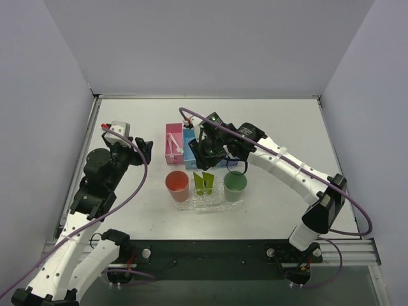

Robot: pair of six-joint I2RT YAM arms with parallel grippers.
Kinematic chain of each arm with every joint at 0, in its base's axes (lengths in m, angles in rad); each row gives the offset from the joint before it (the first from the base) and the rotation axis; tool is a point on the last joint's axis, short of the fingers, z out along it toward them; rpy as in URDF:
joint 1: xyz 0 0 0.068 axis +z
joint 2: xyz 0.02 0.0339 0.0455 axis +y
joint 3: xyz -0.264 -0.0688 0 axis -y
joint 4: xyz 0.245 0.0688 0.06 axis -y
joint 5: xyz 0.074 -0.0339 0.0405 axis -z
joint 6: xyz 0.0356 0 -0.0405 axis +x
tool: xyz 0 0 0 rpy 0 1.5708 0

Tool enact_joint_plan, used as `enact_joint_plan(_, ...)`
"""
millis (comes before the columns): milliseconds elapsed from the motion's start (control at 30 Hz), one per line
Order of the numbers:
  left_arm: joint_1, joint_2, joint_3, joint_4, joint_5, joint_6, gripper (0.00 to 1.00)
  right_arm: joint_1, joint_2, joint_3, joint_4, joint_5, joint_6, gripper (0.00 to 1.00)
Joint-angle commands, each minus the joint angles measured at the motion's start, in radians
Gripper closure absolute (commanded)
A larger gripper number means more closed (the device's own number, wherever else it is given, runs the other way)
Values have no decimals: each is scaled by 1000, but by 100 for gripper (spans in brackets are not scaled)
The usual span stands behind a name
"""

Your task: Prepare toiletry sets of a toothbrush and toothpaste on the tray

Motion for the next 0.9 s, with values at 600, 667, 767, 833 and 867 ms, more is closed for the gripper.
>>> enact_joint_plan(600, -39, 633, 227, 70, 143, -231, 33, -456, -223, -163, 147, -279, 0, 69)
enact_joint_plan(667, -61, 674, 273, 49, 130, -236, 33, -465, -222, -164, 156, -286, 7, 69)
enact_joint_plan(767, -76, 765, 336, -7, 100, -249, 37, -470, -226, -183, 179, -297, 16, 69)
enact_joint_plan(833, -78, 811, 349, -22, 81, -272, 42, -470, -228, -195, 189, -297, 16, 69)
enact_joint_plan(867, -76, 820, 349, -19, 74, -280, 43, -471, -230, -200, 190, -299, 17, 69)
